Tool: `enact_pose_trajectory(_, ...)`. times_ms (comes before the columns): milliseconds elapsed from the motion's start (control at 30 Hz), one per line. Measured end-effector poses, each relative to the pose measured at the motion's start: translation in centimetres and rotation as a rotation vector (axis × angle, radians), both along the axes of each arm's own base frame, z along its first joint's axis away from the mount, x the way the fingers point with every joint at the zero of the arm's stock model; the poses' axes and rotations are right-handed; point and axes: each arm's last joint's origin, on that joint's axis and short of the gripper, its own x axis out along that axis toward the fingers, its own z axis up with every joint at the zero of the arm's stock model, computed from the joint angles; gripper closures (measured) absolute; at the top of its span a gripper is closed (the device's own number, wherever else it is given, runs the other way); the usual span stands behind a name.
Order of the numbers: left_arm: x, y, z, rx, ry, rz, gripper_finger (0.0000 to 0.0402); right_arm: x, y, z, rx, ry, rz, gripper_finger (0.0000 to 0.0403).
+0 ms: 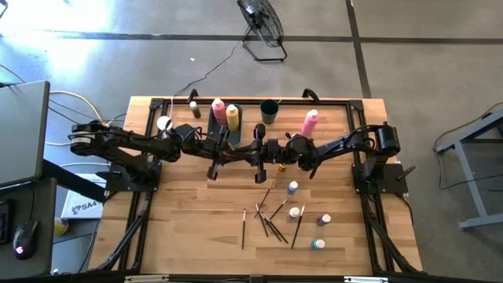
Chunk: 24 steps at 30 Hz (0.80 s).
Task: Pick & Place Paint Supplies
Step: Put the silver paint brush into the green cup
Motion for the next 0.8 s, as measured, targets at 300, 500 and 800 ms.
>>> enact_pose_trajectory(300, 0.0, 0.0, -0.2, -0.011, 0.029, -0.03, 0.0393, -0.1, 0.0, 0.3, -0.001, 0.014, 0.007, 0.034)
enact_pose_trajectory(500, 0.1, 0.0, -0.6, -0.036, 0.072, -0.028, 0.0393, -0.6, 0.0, 1.2, -0.001, 0.086, 0.005, 0.028)
enact_pose_trajectory(800, 0.1, 0.2, -1.4, -0.064, 0.156, 0.026, 0.0393, -1.3, 0.0, 2.3, 0.014, 0.129, -0.017, 0.0265)
